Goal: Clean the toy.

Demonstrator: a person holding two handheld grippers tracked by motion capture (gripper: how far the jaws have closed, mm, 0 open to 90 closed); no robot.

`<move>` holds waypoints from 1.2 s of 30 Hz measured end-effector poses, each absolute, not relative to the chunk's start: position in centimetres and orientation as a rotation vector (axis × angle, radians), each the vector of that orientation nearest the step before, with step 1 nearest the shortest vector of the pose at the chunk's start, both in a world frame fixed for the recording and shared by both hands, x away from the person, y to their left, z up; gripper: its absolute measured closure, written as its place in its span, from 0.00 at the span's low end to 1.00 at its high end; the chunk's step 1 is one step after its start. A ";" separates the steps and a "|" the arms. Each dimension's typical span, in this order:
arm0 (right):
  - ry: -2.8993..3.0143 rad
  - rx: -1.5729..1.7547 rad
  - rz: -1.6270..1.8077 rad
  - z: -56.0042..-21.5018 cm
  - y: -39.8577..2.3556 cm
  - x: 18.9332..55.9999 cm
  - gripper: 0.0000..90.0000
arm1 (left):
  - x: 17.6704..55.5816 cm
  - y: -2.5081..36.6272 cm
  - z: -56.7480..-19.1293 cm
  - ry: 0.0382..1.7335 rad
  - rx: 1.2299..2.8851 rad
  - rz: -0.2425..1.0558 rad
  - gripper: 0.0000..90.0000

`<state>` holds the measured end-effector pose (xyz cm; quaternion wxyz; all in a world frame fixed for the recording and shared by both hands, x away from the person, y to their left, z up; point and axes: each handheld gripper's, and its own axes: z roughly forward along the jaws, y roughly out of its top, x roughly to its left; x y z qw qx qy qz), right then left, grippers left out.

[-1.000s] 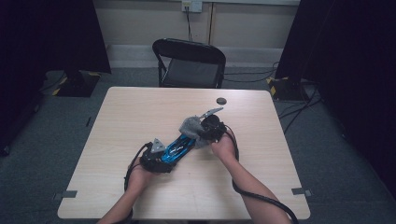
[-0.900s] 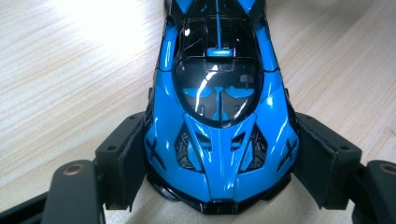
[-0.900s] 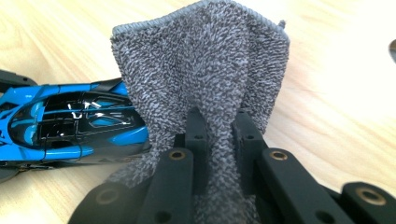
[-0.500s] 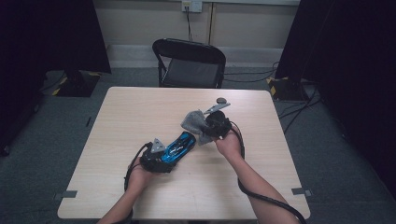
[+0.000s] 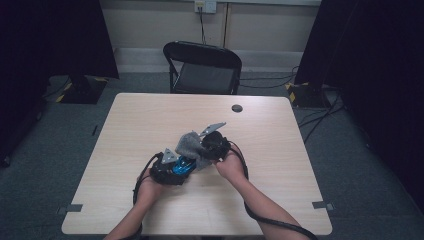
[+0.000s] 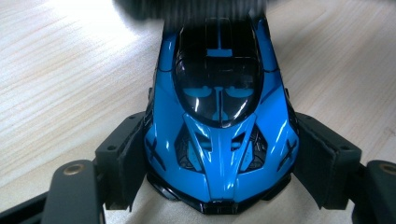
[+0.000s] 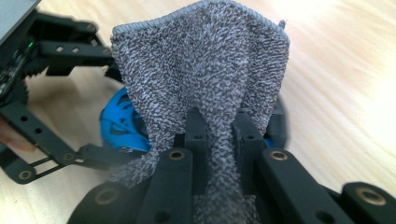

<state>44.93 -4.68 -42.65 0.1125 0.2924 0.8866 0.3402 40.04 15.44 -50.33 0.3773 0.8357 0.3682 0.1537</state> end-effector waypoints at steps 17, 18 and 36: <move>2.741 0.667 0.919 -45.0 -1.2 42.8 0.89 | 40.1 15.5 -50.3 0.937 2.142 0.398 0.28; 2.741 0.667 0.919 -45.0 -1.2 42.8 0.89 | 40.1 15.5 -50.3 0.937 2.142 0.398 0.28; 2.781 0.637 0.971 -45.0 -1.8 43.1 0.89 | 40.1 15.5 -50.3 0.937 2.142 0.399 0.28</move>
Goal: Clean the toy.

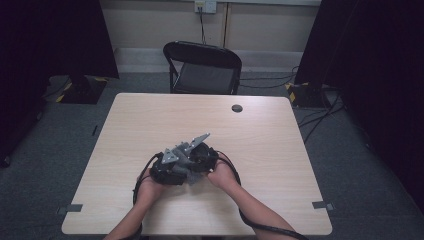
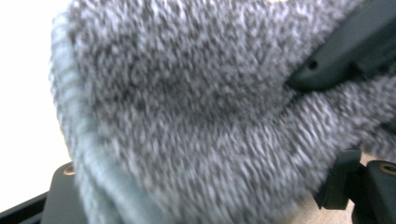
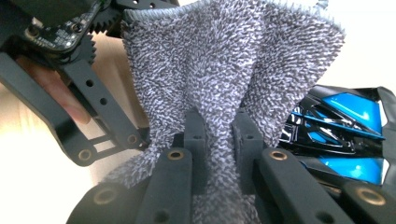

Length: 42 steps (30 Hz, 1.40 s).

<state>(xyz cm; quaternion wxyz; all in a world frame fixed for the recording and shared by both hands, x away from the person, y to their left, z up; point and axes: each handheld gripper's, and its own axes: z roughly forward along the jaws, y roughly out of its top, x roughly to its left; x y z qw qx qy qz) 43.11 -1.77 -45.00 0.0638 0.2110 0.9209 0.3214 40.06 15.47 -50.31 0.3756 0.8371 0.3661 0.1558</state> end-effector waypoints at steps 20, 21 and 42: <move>2.762 0.662 0.949 -45.0 -2.1 43.6 0.88 | 40.1 15.5 -50.3 0.936 2.142 0.399 0.28; 2.761 0.661 0.947 -45.0 -2.1 43.6 0.88 | 40.1 15.5 -50.3 0.936 2.143 0.398 0.28; 2.715 0.746 0.922 -44.7 -3.8 45.0 0.88 | 40.1 15.5 -50.3 0.939 2.139 0.395 0.28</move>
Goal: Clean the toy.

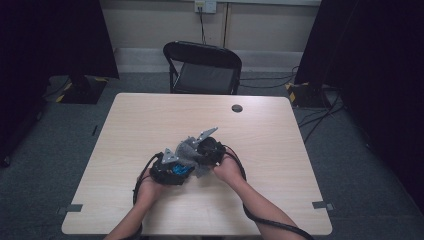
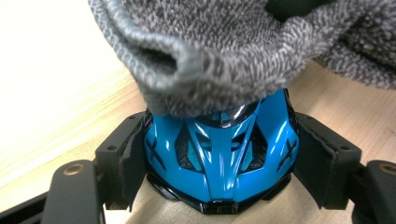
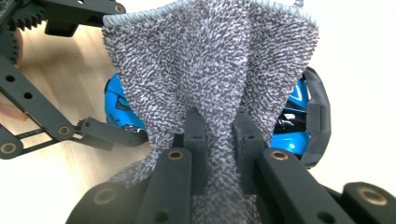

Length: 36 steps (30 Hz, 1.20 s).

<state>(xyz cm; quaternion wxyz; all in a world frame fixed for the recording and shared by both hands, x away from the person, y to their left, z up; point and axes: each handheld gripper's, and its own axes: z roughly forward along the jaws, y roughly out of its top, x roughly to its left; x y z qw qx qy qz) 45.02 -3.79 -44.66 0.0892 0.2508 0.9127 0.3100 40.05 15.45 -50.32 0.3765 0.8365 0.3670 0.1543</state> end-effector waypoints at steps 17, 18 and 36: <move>2.679 0.834 0.907 -44.5 -4.7 46.6 0.88 | 40.1 15.4 -50.3 0.939 2.139 0.395 0.28; 2.676 0.835 0.905 -44.5 -4.8 46.6 0.88 | 40.1 15.4 -50.3 0.939 2.139 0.395 0.28; 2.649 0.861 0.917 -44.4 -5.5 46.9 0.88 | 40.0 15.4 -50.3 0.939 2.138 0.395 0.28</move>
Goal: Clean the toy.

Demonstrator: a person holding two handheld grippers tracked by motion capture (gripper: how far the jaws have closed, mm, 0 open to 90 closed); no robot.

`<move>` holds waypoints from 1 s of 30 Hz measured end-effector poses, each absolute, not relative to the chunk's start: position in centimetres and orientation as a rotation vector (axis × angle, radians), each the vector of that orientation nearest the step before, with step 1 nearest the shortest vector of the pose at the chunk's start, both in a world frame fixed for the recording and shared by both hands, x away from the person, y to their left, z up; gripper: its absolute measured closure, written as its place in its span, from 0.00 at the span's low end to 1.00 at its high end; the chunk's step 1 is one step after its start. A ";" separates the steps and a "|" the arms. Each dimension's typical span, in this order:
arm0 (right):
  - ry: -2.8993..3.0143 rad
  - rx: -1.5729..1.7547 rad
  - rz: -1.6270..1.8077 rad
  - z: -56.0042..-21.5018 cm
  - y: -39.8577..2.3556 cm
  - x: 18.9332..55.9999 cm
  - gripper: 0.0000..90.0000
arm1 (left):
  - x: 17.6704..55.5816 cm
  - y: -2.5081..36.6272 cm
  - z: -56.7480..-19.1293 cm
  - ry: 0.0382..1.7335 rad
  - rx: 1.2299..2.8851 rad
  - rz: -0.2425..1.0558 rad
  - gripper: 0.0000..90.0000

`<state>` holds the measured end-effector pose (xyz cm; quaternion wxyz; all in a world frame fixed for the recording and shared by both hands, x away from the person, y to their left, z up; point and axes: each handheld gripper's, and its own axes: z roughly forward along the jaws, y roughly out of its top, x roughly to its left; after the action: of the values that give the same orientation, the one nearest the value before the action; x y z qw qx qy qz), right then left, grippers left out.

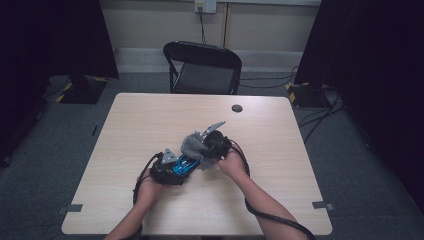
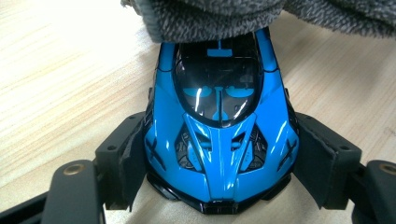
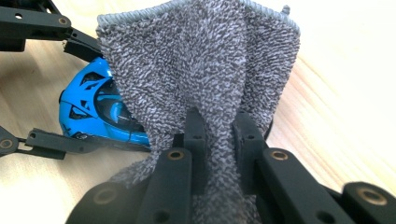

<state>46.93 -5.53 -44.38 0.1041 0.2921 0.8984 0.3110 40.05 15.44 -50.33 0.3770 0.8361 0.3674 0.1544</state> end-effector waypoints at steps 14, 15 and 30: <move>2.619 0.909 0.908 -44.2 -6.6 47.5 0.88 | 40.0 15.4 -50.3 0.940 2.138 0.395 0.28; 2.616 0.913 0.914 -44.3 -6.7 47.6 0.88 | 40.0 15.4 -50.3 0.940 2.138 0.395 0.28; 2.577 0.953 0.917 -44.4 -7.2 48.4 0.88 | 40.0 15.4 -50.3 0.942 2.136 0.393 0.28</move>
<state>48.41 -7.21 -44.43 0.1221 0.3266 0.8830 0.3141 40.03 15.42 -50.34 0.3776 0.8354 0.3686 0.1536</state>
